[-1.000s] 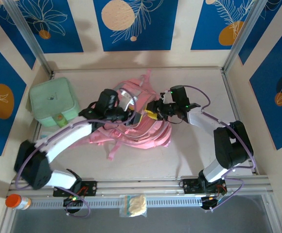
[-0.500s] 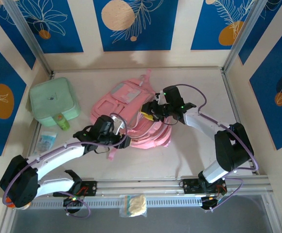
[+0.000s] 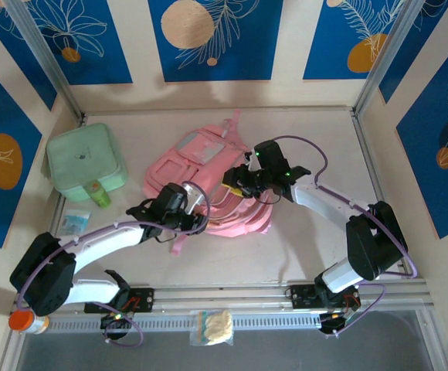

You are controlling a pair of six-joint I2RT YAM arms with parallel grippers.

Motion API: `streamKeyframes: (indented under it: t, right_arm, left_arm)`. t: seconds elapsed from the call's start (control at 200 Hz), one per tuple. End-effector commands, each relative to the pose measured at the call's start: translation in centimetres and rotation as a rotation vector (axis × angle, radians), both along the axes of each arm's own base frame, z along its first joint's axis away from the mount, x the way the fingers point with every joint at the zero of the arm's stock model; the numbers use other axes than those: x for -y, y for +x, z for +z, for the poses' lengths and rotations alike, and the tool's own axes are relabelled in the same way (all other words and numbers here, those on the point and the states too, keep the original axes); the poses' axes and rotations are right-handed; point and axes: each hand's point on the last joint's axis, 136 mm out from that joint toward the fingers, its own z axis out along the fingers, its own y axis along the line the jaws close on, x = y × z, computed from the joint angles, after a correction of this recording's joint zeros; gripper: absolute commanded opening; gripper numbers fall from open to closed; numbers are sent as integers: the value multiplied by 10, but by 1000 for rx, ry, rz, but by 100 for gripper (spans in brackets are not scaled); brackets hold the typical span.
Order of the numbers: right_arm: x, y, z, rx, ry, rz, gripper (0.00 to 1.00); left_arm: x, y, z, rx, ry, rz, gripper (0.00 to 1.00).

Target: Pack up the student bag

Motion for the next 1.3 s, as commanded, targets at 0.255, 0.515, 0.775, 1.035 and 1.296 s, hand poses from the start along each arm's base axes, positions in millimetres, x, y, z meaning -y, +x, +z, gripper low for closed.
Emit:
streamKeyframes:
  t: [0.255, 0.515, 0.775, 1.035, 1.296]
  right_arm:
    - [1, 9, -5, -9, -39, -2, 28]
    - [5, 14, -2, -33, -21, -23, 15]
    - [4, 17, -3, -60, -1, -33, 5]
    - [1, 19, -7, -84, 4, -35, 3]
    - [-2, 20, -7, -87, 10, -28, 1]
  left_arm:
    - [28, 17, 42, 114, -83, -87, 47]
    - [16, -1, 64, 83, -41, -124, 51]
    - [27, -4, 70, 55, -40, -148, 52]
    - [38, -1, 43, 49, 11, -144, 50]
    - [33, 18, 31, 122, 53, -54, 41]
